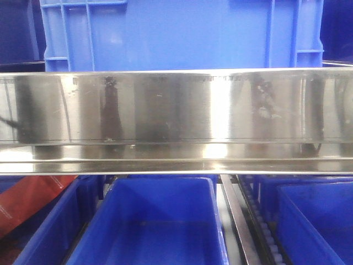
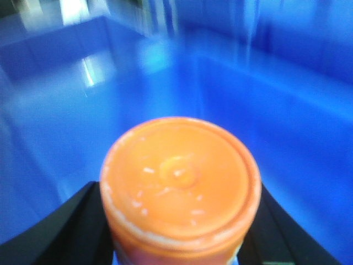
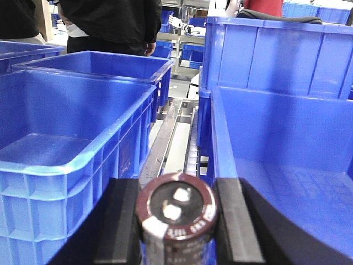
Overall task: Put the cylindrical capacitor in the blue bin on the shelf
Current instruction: 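Extend the left gripper over a blue bin and release the orange cylinder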
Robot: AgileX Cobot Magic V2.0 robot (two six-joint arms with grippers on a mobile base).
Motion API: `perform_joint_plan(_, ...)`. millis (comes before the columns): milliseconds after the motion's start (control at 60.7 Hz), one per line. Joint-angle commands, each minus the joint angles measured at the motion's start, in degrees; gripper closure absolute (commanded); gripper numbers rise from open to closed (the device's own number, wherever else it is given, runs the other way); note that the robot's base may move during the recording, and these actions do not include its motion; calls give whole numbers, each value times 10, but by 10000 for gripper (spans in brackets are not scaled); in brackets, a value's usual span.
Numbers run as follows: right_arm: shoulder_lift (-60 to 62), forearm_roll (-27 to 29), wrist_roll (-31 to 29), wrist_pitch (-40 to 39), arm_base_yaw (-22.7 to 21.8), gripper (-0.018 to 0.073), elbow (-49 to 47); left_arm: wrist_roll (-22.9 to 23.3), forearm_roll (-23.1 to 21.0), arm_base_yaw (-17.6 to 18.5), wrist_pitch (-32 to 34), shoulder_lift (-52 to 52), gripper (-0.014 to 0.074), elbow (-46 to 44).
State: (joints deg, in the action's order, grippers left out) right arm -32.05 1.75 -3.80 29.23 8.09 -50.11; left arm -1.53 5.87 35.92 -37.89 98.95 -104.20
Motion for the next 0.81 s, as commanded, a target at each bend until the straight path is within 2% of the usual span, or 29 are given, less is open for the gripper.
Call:
perform_joint_plan(0,3,-1,-1,-13,-1,692,1,0,-3,2,-1,10,511,-7)
perform_joint_plan(181,3,-1,-1,-13,-1,692,1,2,-8,2,-4,12,49,-7)
perform_joint_plan(231,3,-1,-1,-13,-1,692,1,2,-8,2,-4,9,-34,-7)
perform_joint_plan(445,3,-1,-1,-13,-1,692,1,2,-16,2,-36,-29,166,-7)
perform_joint_plan(709,3,-1,-1,1,-1,692,1,2,-16,-5,-134,-127,579,-7)
perform_joint_plan(791,3,-1,-1,6,-1,692,1,7,-16,-12,-156,-166,678,1)
